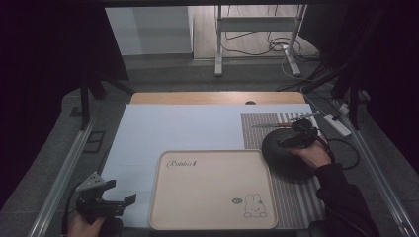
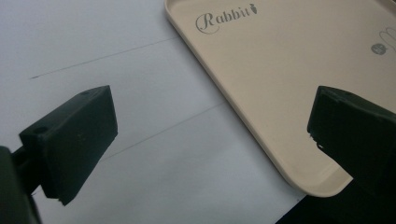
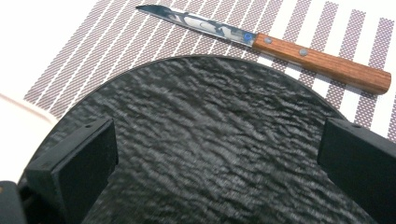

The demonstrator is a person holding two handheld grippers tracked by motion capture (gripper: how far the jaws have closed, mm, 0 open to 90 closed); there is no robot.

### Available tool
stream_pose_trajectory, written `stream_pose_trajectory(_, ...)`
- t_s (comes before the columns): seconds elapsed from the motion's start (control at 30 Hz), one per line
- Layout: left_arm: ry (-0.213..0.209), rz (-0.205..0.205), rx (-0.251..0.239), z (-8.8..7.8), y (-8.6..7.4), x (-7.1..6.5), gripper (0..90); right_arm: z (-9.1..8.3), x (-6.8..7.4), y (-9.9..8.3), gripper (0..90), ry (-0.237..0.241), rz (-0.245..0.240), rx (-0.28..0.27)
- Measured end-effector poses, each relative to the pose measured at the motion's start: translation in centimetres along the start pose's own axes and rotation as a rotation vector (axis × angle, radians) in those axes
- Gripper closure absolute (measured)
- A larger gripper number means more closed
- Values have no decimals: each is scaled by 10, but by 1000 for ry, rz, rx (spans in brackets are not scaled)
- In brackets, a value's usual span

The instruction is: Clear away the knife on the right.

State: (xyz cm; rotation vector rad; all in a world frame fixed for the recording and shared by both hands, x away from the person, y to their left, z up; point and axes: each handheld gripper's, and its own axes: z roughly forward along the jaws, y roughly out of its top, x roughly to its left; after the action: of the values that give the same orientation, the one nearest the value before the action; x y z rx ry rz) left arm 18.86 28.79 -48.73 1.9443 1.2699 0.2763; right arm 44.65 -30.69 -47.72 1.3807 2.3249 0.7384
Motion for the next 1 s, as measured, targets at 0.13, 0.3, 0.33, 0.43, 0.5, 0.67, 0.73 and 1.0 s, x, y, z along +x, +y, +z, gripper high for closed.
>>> stream_pose_trajectory(0.13, 1, 1, 2, 0, 0, 0, 17, 7, -4, 5, 0, -3, 2, 20)
stream_pose_trajectory(0.3, 1, 2, 3, 0, 0, 0, 17, 16, -9, 11, 6, -7, 0, 34)
stream_pose_trajectory(0.33, 1, 2, 4, 0, 0, 0, 17, 17, -9, 12, 20, -12, -2, 37)
stream_pose_trajectory(0.43, 2, 2, 4, 0, 0, 0, 17, 17, -12, 15, 104, -4, 6, 26)
stream_pose_trajectory(0.5, 2, 2, 5, 0, 0, 0, 17, 17, -14, 17, 193, -7, 6, 20)
stream_pose_trajectory(0.67, 2, 1, 5, 0, 0, 0, 18, 16, -22, 24, 424, 15, 14, 2)
stream_pose_trajectory(0.73, 2, 0, 5, 0, 0, 0, 18, 18, -26, 27, 520, 27, -5, -1)
stream_pose_trajectory(1.0, 1, -3, 6, 0, 0, 0, 18, 28, -43, 38, 892, 24, -9, 11)
